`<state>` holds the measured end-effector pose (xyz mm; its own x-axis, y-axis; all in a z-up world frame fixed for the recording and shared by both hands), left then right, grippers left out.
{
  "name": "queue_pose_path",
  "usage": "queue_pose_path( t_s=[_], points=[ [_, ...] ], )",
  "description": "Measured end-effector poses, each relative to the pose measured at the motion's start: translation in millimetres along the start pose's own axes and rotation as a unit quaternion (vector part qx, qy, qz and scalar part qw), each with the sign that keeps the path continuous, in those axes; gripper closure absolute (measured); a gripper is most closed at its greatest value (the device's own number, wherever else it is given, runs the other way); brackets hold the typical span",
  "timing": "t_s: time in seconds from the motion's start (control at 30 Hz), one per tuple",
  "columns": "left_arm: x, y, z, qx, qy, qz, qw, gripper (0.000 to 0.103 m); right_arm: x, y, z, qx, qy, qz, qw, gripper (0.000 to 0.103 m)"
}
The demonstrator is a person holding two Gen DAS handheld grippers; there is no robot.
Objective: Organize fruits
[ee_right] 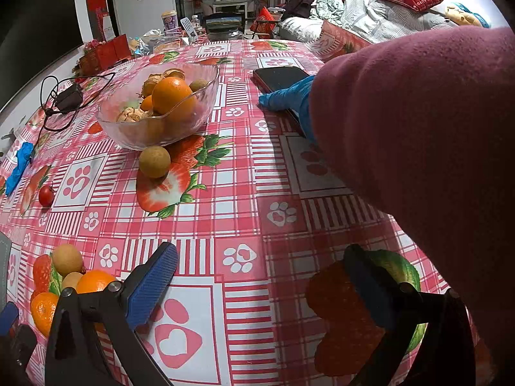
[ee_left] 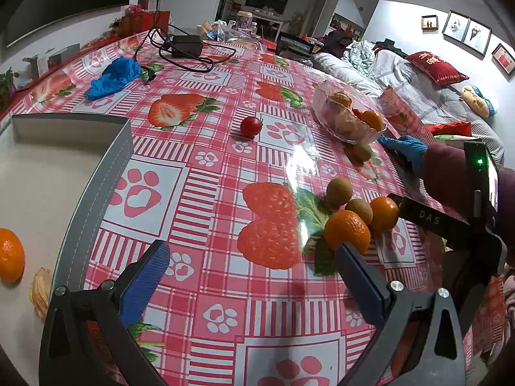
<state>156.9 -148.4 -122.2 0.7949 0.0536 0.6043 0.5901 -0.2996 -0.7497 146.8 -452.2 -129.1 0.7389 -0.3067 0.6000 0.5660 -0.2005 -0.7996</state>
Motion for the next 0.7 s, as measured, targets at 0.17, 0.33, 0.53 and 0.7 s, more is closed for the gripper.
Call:
queue_pose_path(
  t_s=[0.17, 0.33, 0.53, 0.7],
  points=[
    [0.0, -0.1, 0.6, 0.001, 0.001, 0.000, 1.0000, 0.001, 0.1, 0.2, 0.0, 0.000, 0.000, 0.000, 1.000, 0.000],
    [0.0, -0.2, 0.4, 0.000, 0.000, 0.000, 1.0000, 0.001, 0.0, 0.1, 0.1, 0.000, 0.000, 0.000, 1.000, 0.000],
    [0.1, -0.5, 0.5, -0.001, 0.000, 0.000, 1.0000, 0.001, 0.1, 0.2, 0.0, 0.000, 0.000, 0.000, 1.000, 0.000],
    [0.0, -0.3, 0.9, 0.003, 0.002, 0.001, 1.0000, 0.001, 0.0, 0.0, 0.2, 0.000, 0.000, 0.000, 1.000, 0.000]
  ],
)
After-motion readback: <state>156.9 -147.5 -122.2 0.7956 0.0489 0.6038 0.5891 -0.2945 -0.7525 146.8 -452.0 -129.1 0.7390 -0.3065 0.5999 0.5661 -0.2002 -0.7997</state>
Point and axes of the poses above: each gripper's, at about its wrist camera, not at the fingertips, and y roughly the way its jaws point, z to its left, x to its top, the point moved 6 cm from there along y, roughly the way its jaws point, and after that the axes turned 1 degree about -y, right-handed, at the moved point
